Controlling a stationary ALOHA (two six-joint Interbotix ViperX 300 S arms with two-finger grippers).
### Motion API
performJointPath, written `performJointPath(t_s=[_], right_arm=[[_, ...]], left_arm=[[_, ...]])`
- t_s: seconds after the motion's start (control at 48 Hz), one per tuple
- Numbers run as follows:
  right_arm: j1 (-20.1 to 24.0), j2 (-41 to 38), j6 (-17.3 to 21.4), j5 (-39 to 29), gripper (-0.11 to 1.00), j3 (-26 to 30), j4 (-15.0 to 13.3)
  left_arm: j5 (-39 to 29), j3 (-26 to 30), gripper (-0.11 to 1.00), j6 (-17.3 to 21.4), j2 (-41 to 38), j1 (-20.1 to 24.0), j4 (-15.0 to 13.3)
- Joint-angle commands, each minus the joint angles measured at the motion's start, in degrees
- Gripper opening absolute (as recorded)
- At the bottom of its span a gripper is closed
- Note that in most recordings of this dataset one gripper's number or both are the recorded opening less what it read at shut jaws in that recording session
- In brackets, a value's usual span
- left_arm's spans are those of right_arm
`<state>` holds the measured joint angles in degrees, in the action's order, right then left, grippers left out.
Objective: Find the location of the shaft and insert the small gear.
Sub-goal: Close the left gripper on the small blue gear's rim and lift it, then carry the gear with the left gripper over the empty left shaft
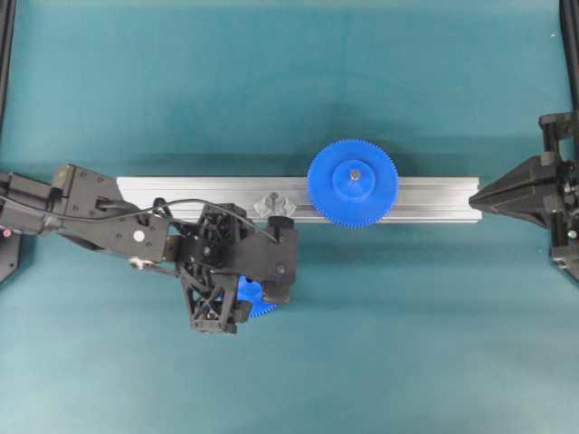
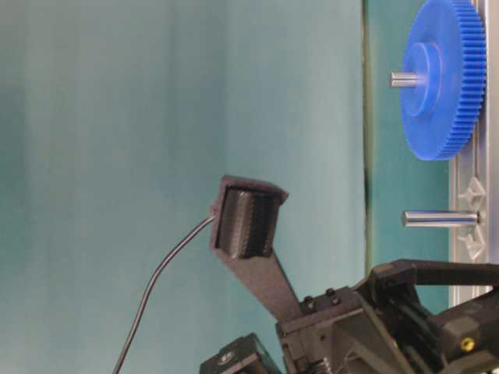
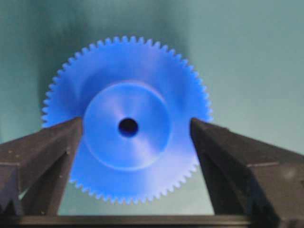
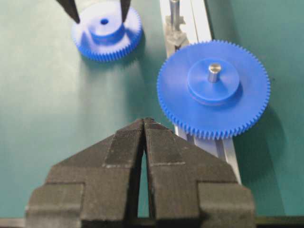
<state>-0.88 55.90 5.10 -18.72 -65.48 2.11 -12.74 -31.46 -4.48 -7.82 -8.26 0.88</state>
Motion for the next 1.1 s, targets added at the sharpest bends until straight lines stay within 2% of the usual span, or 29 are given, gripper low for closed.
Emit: performJointPath(t_s=[0.0, 0.687, 0.791, 0.895, 1.082], right_arm=[[-0.09, 0.18, 0.53, 0.26, 0.08, 0.26, 0.09], [-0.09, 1.41, 1.05, 0.26, 0.08, -0.7, 0.09], [-0.09, 1.49, 1.05, 0.35, 0.08, -0.79, 0.09], [-0.18, 1.67, 1.05, 0.26, 0.08, -0.7, 0.09], [-0.09, 2.11, 1.05, 0.35, 0.08, -0.7, 0.09]], left_arm=[[0.18, 1.23, 0.91, 0.18, 0.44, -0.18, 0.18], [-0.62, 1.32, 0.9, -0.7, -0.62, -0.09, 0.26], [-0.62, 1.41, 0.84, -0.62, -0.62, -0.09, 0.26], [-0.7, 1.49, 0.66, -0.35, -0.62, -0.09, 0.26], [-2.46, 2.64, 0.65, 0.53, 0.18, -0.09, 0.26]])
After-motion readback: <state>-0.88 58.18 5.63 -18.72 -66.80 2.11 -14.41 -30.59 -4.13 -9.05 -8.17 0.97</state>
